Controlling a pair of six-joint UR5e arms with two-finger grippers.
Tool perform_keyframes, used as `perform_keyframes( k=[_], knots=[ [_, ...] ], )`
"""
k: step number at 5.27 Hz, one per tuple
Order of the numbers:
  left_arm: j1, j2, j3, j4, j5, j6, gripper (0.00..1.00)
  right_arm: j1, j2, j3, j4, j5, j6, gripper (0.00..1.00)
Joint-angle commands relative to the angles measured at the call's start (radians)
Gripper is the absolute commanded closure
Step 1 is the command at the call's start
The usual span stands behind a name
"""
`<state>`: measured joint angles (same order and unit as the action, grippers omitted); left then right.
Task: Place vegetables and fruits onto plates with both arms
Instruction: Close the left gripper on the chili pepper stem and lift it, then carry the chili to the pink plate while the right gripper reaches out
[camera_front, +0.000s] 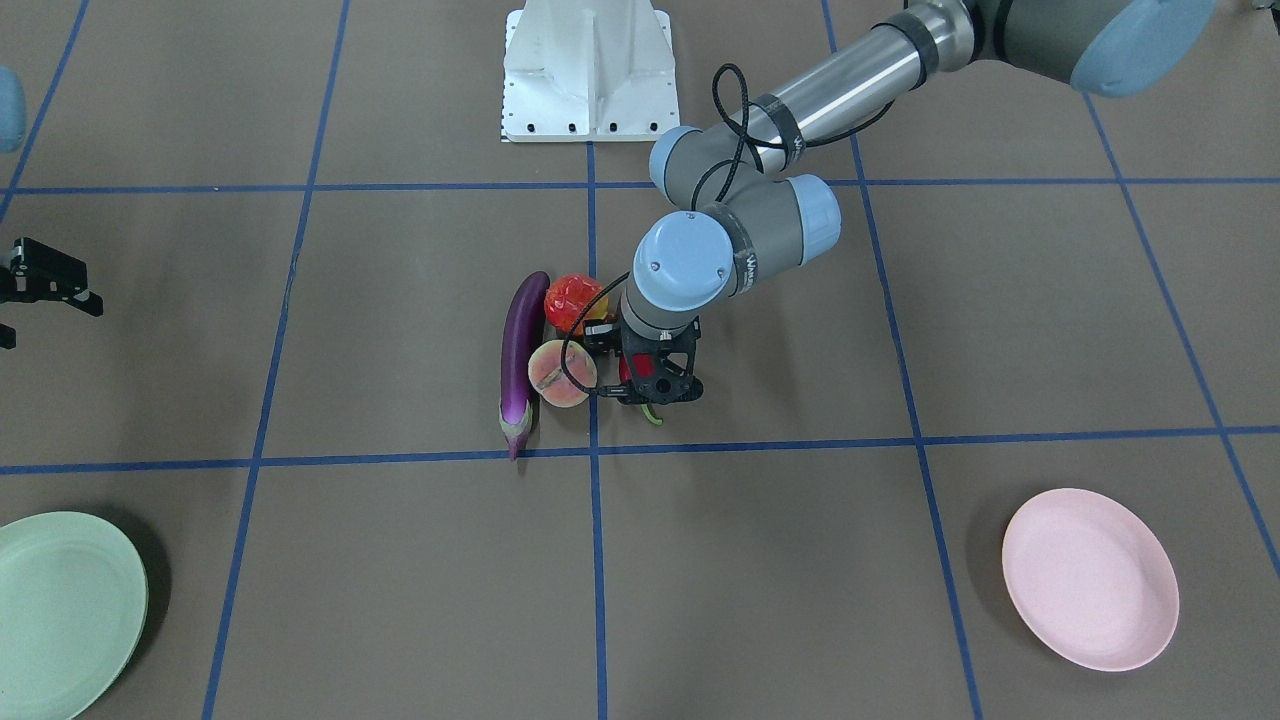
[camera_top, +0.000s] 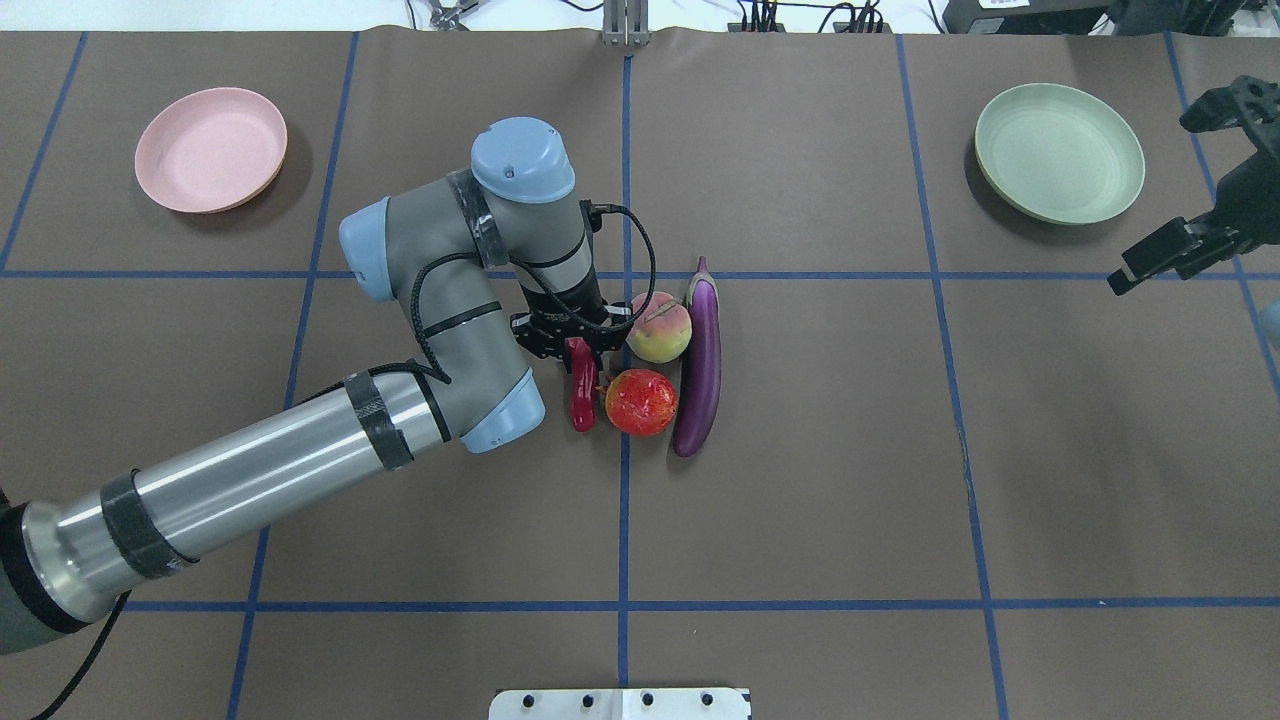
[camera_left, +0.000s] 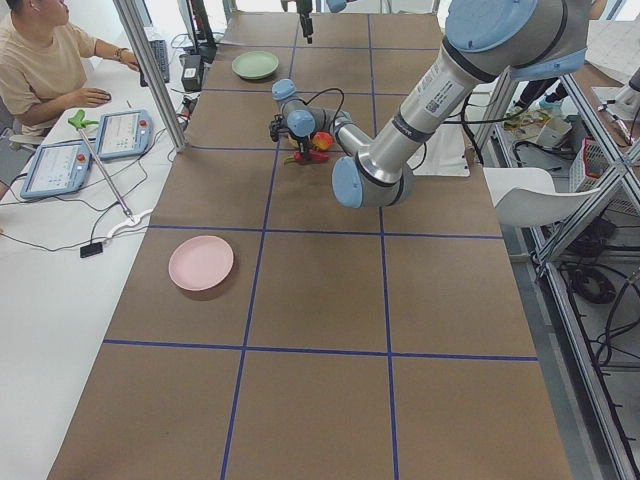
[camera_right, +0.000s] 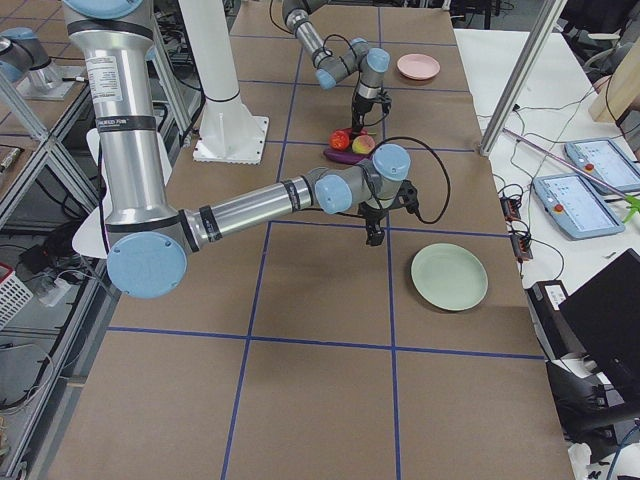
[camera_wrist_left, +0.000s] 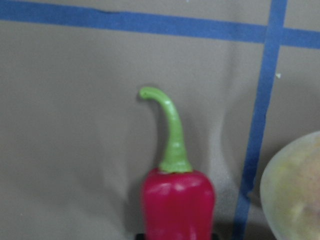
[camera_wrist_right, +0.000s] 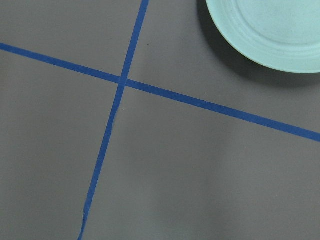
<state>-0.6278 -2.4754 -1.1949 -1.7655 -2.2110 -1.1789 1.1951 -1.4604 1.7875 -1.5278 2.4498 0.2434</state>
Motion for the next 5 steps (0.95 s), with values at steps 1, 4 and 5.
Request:
perform_keyframes(
  k=[1,4,5],
  knots=[
    [-0.105,0.0,-0.058,0.012,-0.004,0.001,1.0,-0.002,0.023,-0.002,0.0,0.0,0.005,0.0],
    [-0.347,0.125,-0.072,0.012,-0.079,0.247,1.0,-0.113,0.236,-0.007,0.002,-0.038,0.349,0.0],
    [-0.419,0.169,-0.045,0.014,-0.081,0.388,1.0,-0.203,0.315,0.0,0.002,-0.123,0.481,0.0]
  ],
)
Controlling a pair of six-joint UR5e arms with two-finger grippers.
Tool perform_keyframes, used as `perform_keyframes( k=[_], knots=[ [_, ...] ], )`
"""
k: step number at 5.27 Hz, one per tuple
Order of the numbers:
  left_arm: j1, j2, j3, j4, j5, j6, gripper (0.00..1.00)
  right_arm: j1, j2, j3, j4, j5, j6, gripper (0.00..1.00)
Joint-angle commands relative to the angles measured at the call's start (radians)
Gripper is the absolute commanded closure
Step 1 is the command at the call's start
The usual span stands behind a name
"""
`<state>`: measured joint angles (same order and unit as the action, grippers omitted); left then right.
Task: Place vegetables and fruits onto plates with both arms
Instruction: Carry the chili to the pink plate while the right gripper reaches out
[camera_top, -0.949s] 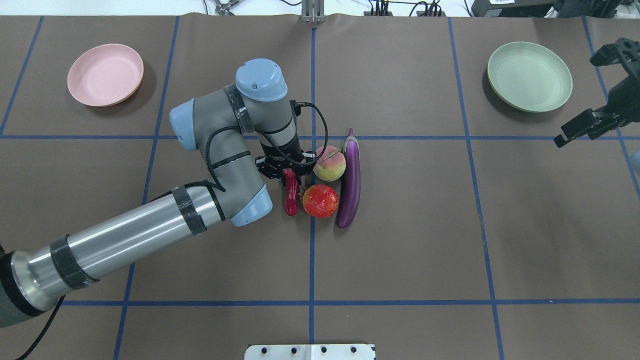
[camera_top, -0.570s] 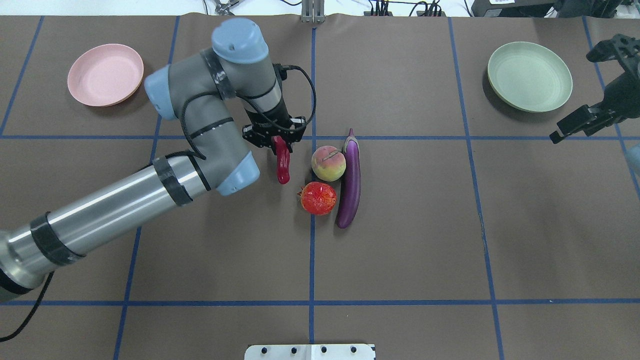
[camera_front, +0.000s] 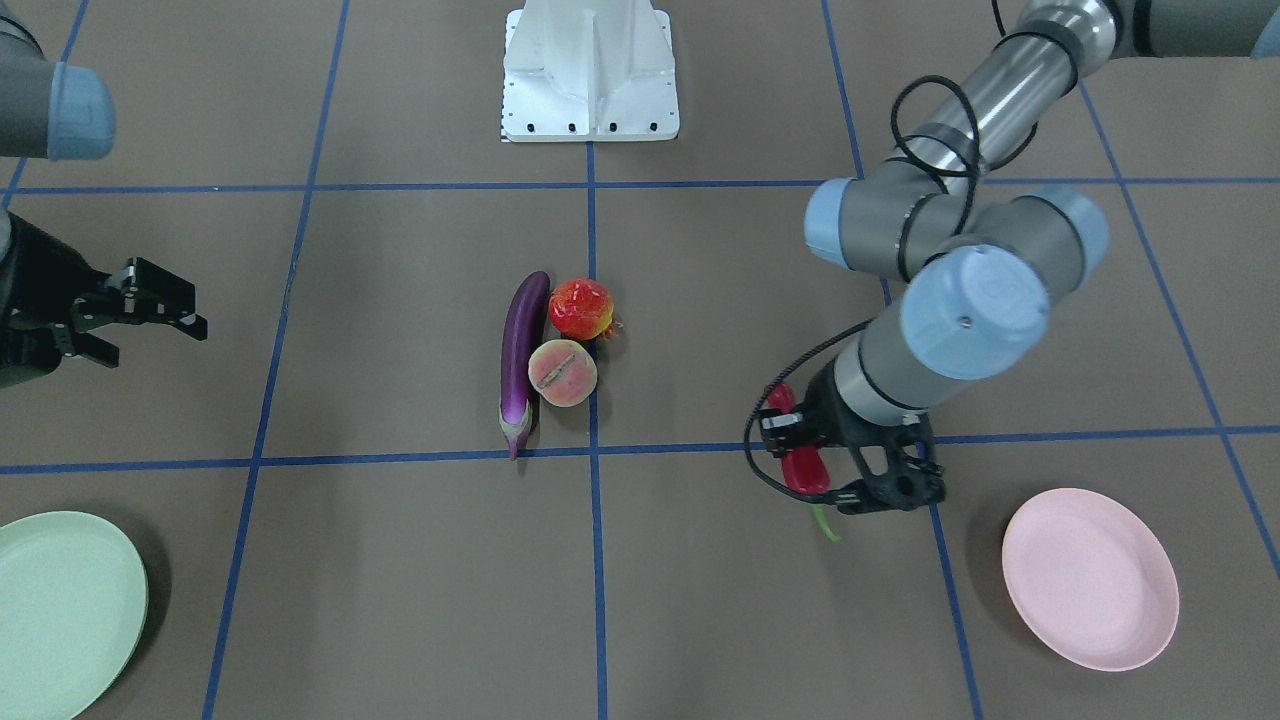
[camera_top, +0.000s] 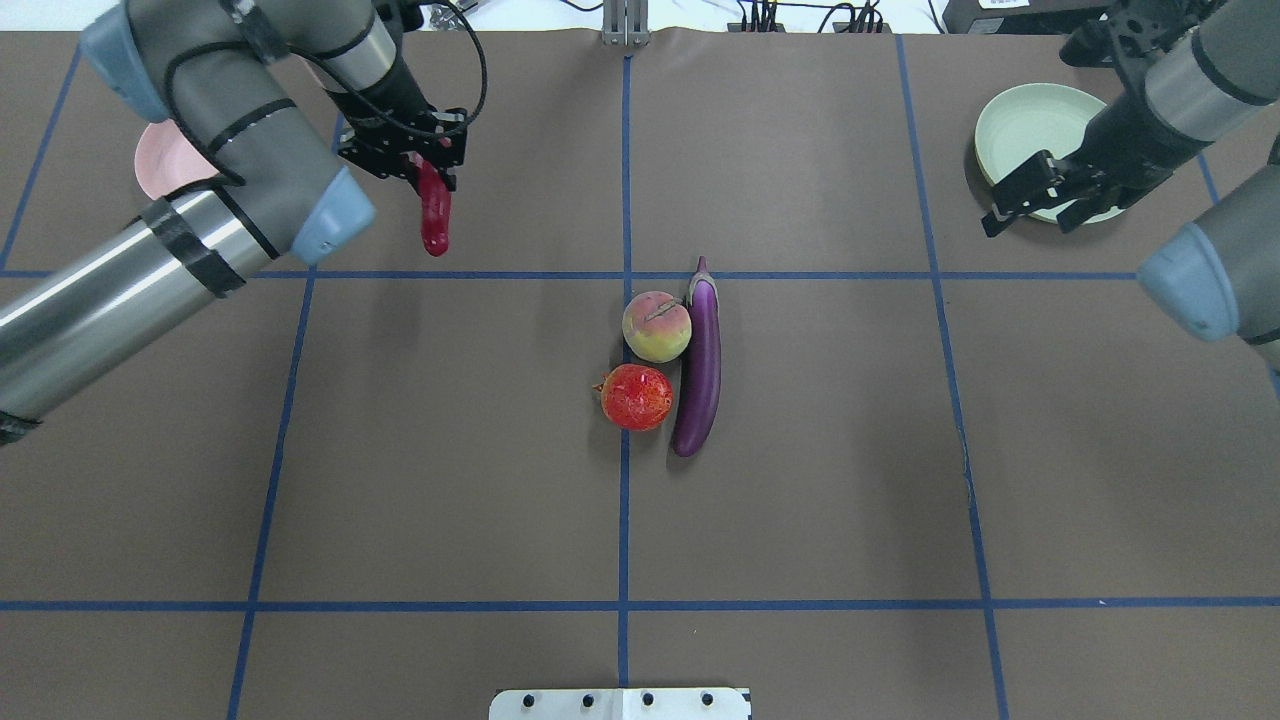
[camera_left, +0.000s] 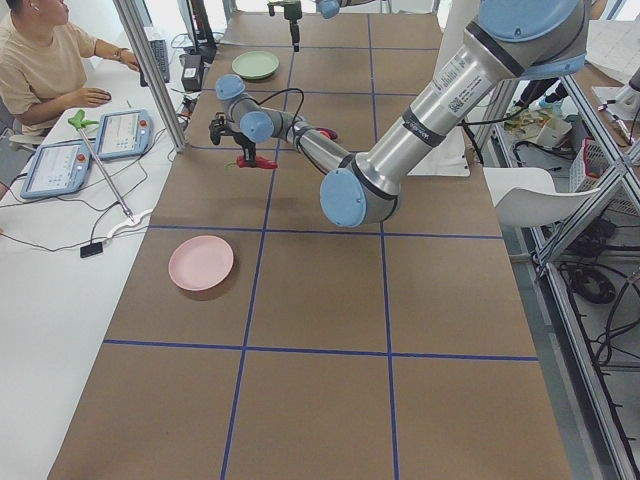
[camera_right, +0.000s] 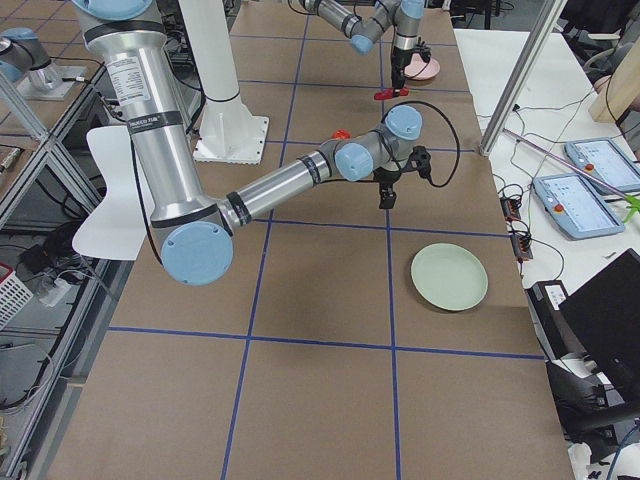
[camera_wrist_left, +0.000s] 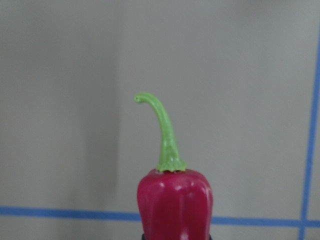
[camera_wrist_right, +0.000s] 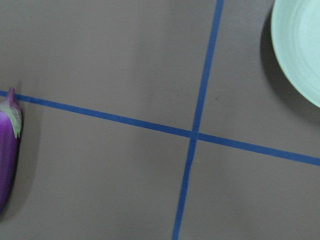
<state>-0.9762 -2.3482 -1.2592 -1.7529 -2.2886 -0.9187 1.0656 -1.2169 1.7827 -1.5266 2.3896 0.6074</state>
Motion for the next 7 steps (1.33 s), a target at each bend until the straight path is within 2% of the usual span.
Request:
perform_keyframes(
  k=[1,2,3,4,5,6,7],
  knots=[
    [-0.099,0.037,0.108,-0.005,0.003,0.136,1.0,-0.141,0.15,0.007,0.0,-0.11,0.264,0.0],
    [-0.158,0.006,0.265,-0.013,0.029,0.129,1.0,-0.209,0.181,0.024,0.031,-0.163,0.343,0.0],
    [-0.189,-0.035,0.384,-0.011,0.091,0.104,1.0,-0.293,0.206,0.033,0.046,-0.253,0.404,0.0],
    [-0.197,-0.039,0.455,-0.075,0.165,0.018,1.0,-0.329,0.238,0.04,0.046,-0.282,0.478,0.0],
    [-0.222,-0.04,0.527,-0.145,0.196,0.011,0.96,-0.401,0.279,0.032,0.046,-0.382,0.583,0.0],
    [-0.222,-0.048,0.555,-0.178,0.213,0.008,0.43,-0.448,0.293,0.023,0.045,-0.433,0.612,0.0],
    [-0.245,-0.051,0.554,-0.187,0.201,0.012,0.0,-0.464,0.313,-0.005,0.042,-0.441,0.67,0.0]
  ],
)
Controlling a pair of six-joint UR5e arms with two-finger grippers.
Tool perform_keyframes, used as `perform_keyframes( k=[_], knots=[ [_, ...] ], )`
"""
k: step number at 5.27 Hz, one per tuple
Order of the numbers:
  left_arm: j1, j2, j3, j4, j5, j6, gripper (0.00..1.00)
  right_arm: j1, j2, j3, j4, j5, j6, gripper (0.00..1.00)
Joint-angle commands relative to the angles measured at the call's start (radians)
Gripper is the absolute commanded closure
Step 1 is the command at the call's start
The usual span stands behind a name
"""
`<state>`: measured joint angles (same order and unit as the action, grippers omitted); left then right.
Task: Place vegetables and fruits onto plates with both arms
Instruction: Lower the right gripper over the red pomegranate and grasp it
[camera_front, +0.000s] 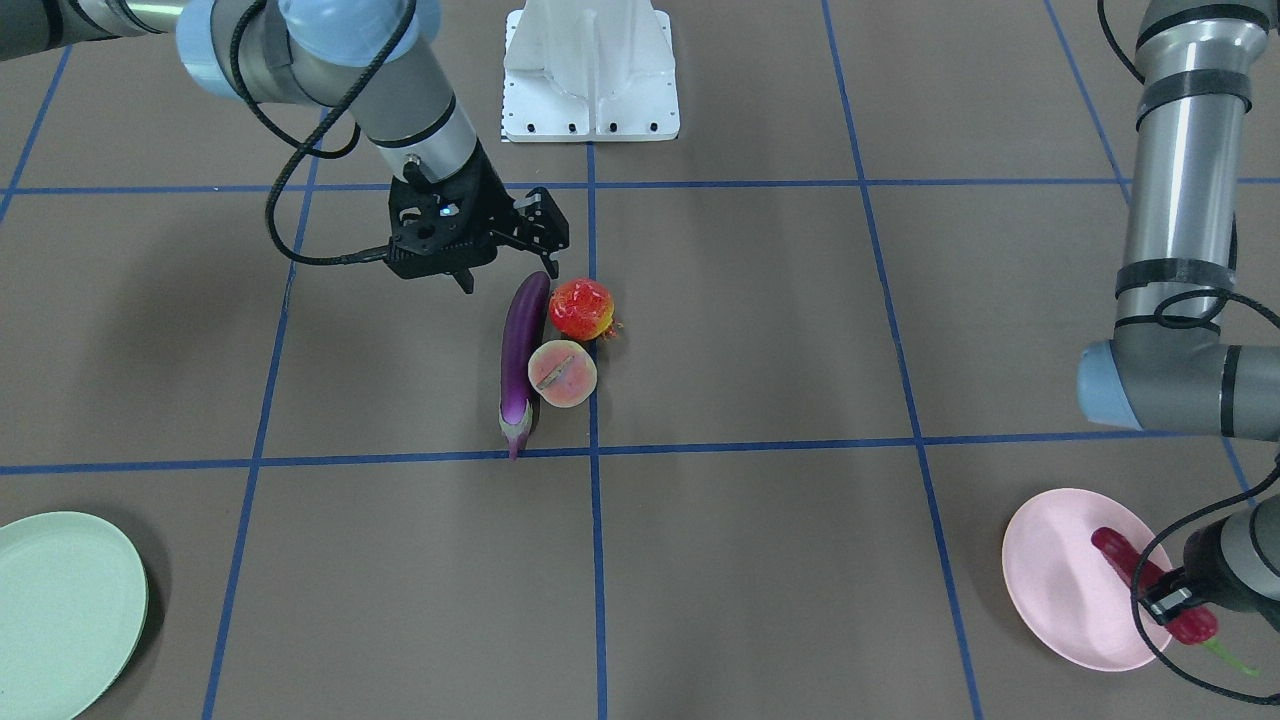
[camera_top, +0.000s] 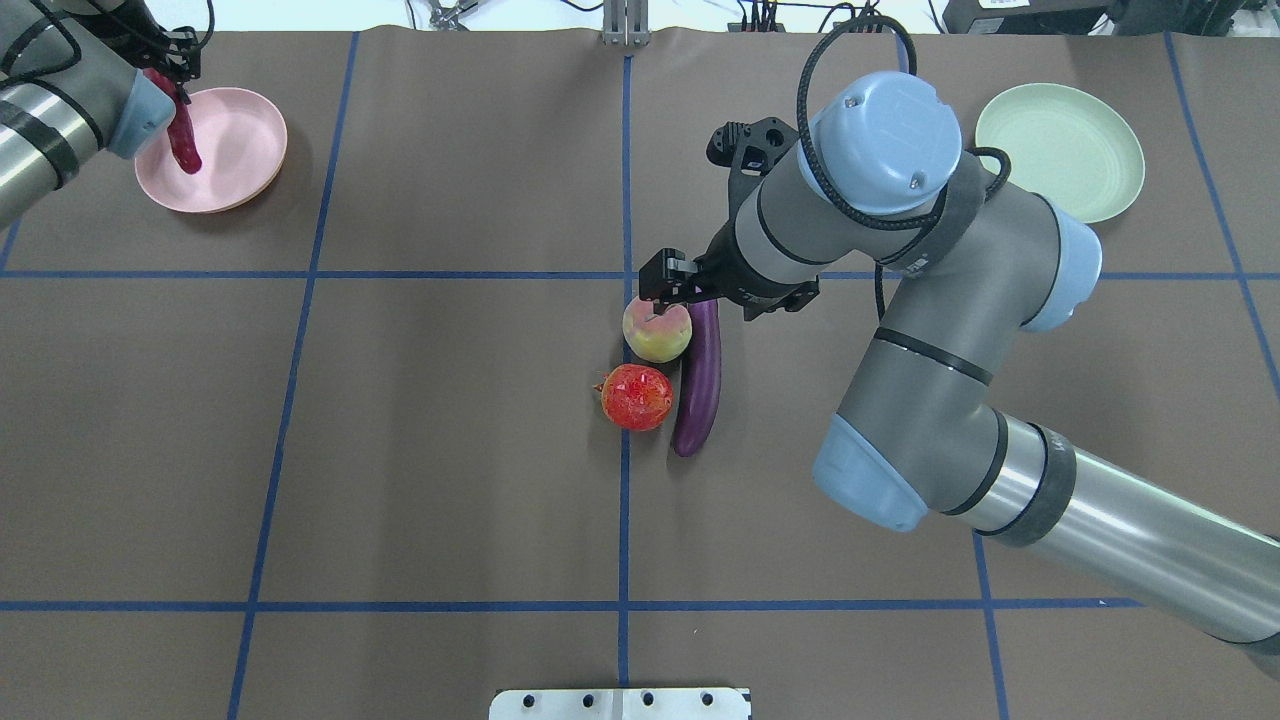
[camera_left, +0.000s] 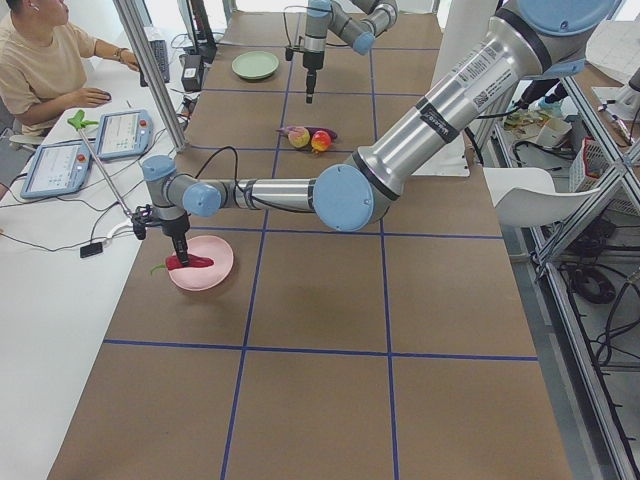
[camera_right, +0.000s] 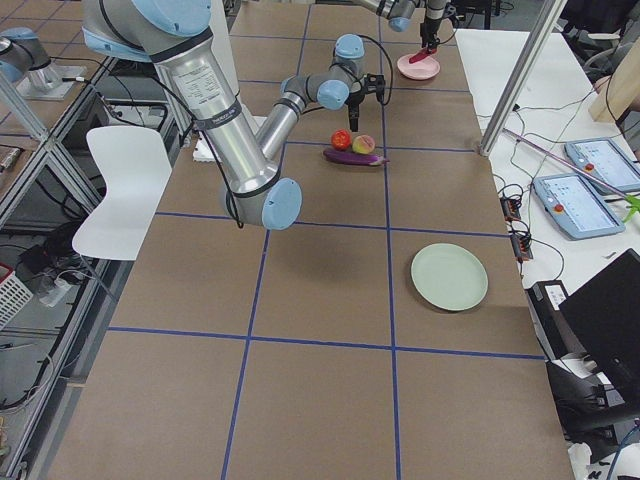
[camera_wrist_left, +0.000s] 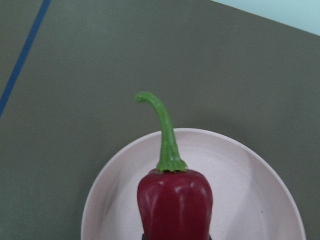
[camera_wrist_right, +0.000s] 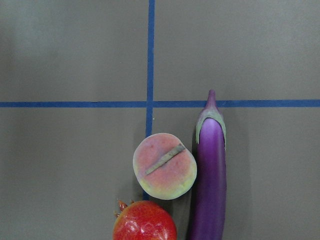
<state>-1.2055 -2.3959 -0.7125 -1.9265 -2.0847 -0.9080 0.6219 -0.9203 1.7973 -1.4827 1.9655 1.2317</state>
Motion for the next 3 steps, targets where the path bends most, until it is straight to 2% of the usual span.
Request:
perform_keyframes(
  k=[1,2,3],
  knots=[
    [-0.052,-0.017,-0.01,-0.012,-0.109,-0.002,0.0,-0.081,0.05,-0.066,0.001,-0.127,0.239,0.0],
    [-0.054,-0.017,-0.086,0.0,-0.144,-0.05,0.0,-0.115,0.058,-0.082,-0.001,-0.146,0.306,0.0],
    [-0.058,-0.012,-0.149,0.003,-0.257,-0.127,0.0,-0.139,0.072,-0.129,0.001,-0.175,0.378,0.0]
  ],
)
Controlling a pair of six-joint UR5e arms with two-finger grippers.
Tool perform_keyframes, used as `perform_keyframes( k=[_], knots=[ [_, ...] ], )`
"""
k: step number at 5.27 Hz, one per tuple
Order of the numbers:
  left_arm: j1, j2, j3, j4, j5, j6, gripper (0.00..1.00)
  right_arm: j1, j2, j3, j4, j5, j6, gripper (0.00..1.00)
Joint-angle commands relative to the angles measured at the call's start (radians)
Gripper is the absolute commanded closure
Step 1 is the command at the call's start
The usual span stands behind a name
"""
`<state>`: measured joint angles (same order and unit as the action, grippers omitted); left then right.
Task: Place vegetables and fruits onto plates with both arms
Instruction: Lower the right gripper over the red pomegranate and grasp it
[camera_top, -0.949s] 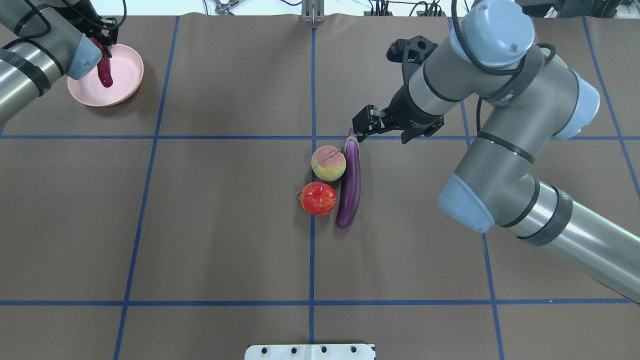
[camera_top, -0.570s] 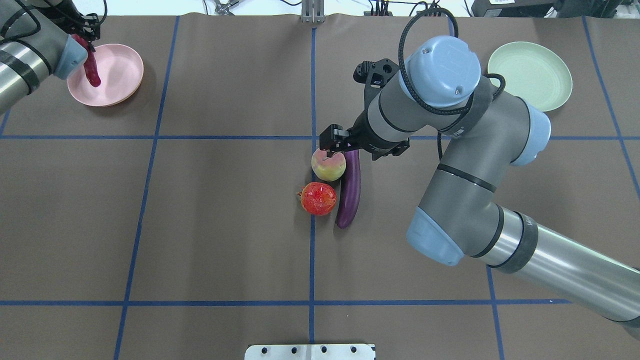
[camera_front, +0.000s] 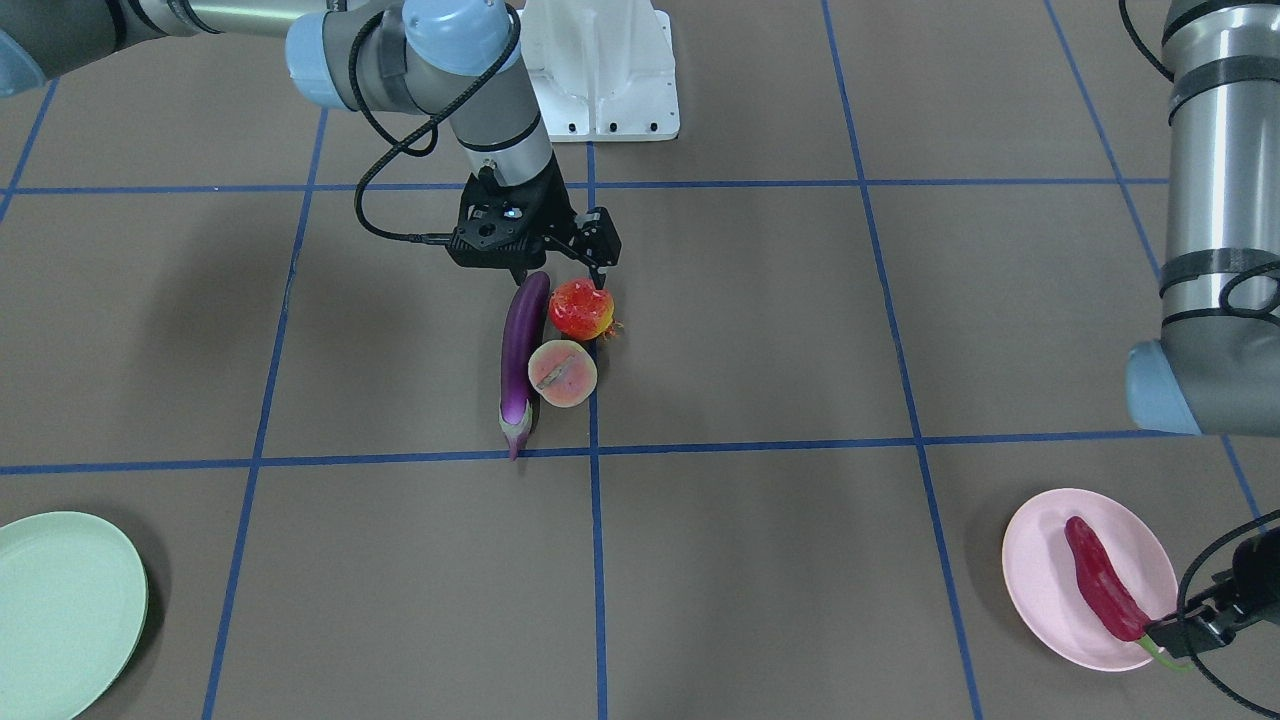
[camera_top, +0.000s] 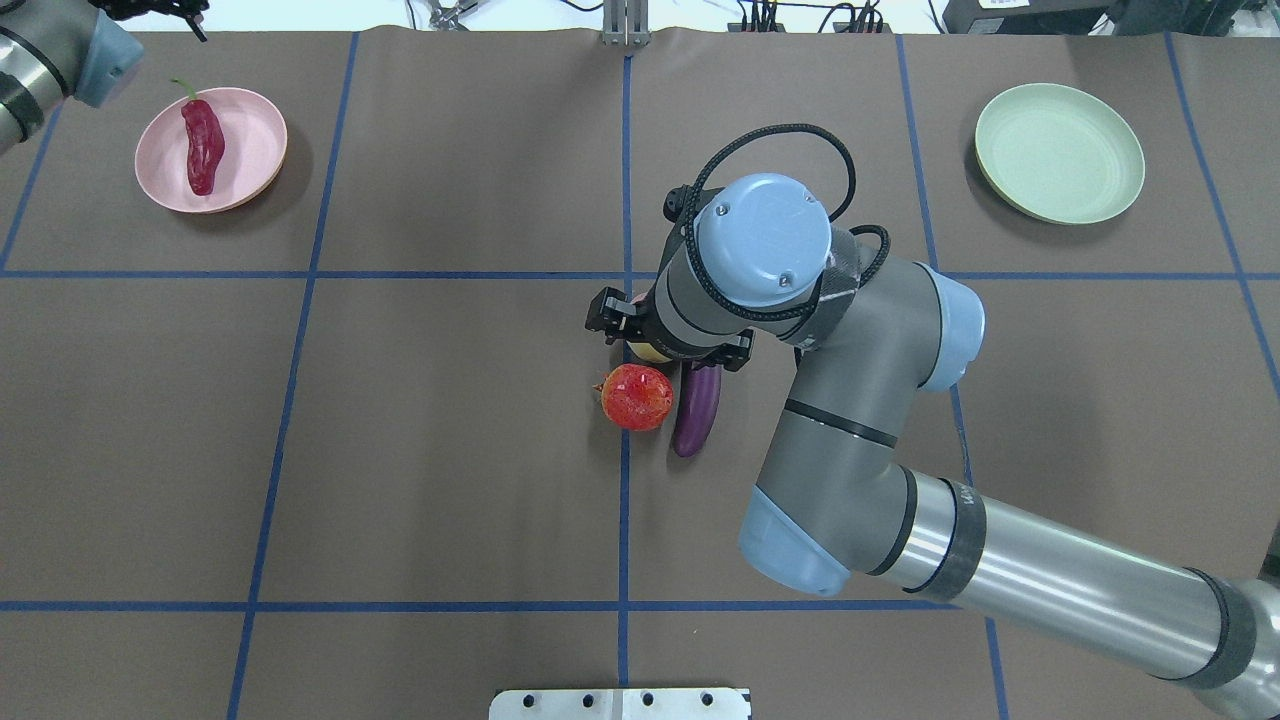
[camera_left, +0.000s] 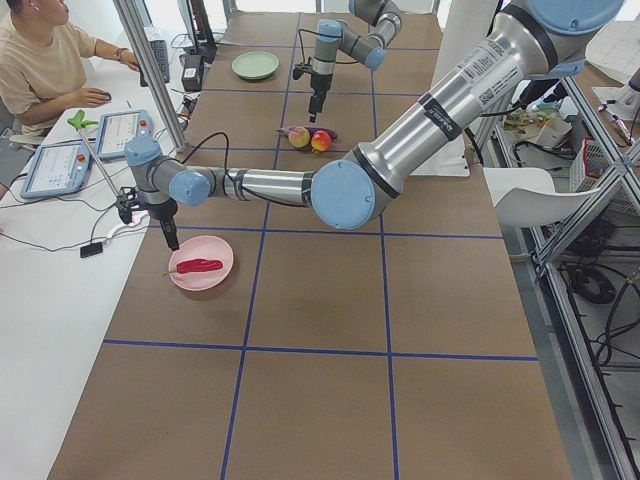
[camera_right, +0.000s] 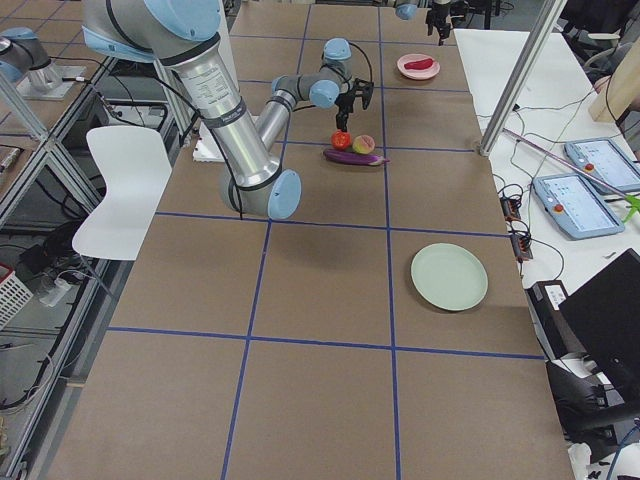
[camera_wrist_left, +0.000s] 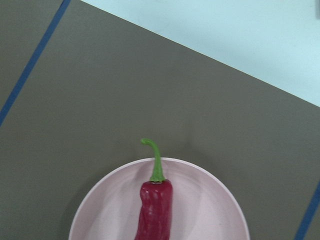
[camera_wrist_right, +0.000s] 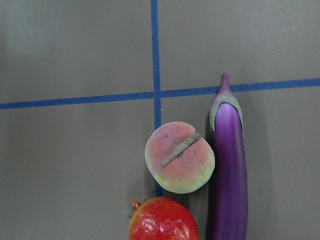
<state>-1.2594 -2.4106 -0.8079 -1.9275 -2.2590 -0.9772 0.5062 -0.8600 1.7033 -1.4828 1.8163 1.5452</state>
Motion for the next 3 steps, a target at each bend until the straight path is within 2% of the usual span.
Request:
perform_keyframes(
  k=[1,2,3],
  knots=[
    [0.005,0.008,-0.085,0.002,-0.086,-0.101,0.0,-0.037,0.01,-0.063,0.002,-0.029,0.084,0.0],
    [0.008,0.01,-0.085,0.002,-0.086,-0.101,0.0,-0.046,0.012,-0.083,0.009,-0.037,0.133,0.0],
    [0.009,0.01,-0.088,0.001,-0.086,-0.104,0.0,-0.057,0.012,-0.121,0.086,-0.058,0.15,0.0]
  ],
)
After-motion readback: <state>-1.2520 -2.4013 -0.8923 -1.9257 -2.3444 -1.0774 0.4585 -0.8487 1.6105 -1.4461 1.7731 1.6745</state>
